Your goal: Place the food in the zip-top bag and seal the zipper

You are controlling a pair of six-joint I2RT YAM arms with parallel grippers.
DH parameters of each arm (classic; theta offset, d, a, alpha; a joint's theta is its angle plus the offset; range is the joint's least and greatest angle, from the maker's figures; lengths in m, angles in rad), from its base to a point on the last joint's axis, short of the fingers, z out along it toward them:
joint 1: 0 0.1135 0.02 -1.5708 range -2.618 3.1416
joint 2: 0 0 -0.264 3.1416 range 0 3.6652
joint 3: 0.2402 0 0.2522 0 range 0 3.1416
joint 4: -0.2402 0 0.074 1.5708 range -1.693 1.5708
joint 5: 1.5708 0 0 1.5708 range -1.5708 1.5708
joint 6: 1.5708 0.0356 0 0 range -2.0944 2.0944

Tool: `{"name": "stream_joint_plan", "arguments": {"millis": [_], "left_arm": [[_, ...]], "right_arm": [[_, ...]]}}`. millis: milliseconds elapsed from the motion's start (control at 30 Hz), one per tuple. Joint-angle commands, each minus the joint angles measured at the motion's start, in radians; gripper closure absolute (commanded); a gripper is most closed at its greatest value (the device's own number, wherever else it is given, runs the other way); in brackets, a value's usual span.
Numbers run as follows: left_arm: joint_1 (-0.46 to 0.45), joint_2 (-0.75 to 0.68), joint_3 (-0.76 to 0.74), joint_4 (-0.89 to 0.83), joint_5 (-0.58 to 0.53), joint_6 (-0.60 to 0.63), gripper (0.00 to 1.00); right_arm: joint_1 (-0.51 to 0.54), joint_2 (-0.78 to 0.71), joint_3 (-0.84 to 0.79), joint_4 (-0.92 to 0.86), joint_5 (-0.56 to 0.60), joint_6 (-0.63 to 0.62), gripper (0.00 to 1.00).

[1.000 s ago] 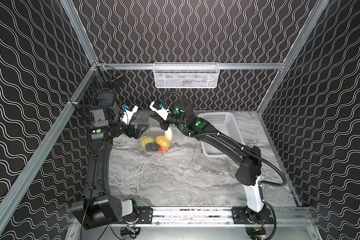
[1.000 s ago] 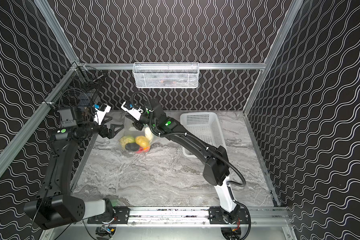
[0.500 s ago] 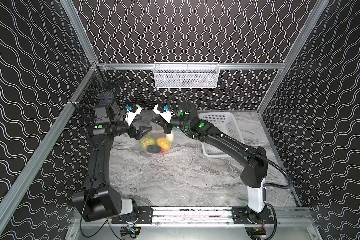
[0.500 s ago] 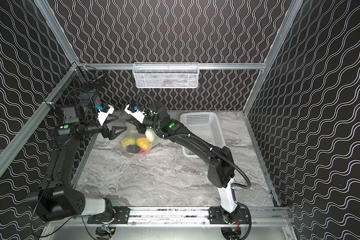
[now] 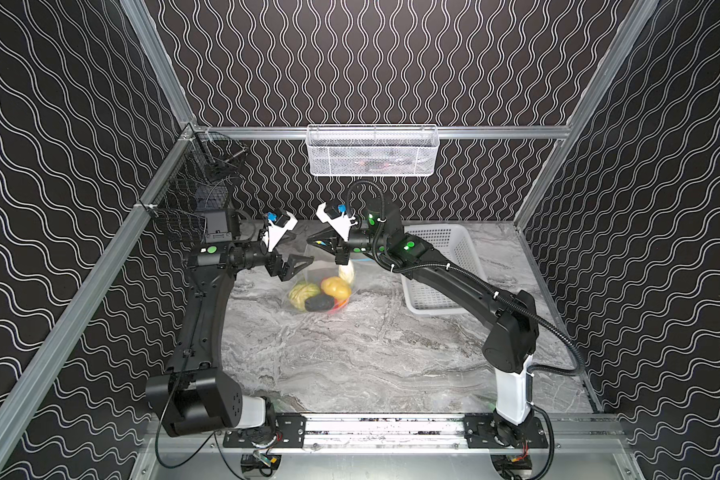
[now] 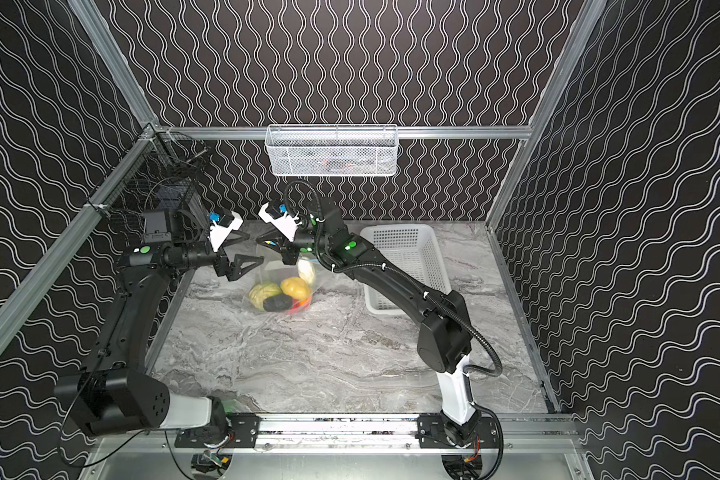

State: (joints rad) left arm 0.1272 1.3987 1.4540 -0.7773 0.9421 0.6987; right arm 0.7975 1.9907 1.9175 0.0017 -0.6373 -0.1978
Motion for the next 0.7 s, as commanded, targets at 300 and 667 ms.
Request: {"name": "stream_joint_plan", "arguments": {"millis": [300, 667], "left_arm": [[-0.086, 0.009, 0.033, 0.032, 0.009, -0.099, 0.06], [-0.110, -0.009, 0.010, 0.072, 0.009, -0.182, 0.99]], "right_arm": [[-0.004, 0.016, 0.013, 0.061, -0.071, 0.024, 1.00], [-0.023, -0.004, -0.051, 0.119, -0.127, 0.062, 0.94]]}}
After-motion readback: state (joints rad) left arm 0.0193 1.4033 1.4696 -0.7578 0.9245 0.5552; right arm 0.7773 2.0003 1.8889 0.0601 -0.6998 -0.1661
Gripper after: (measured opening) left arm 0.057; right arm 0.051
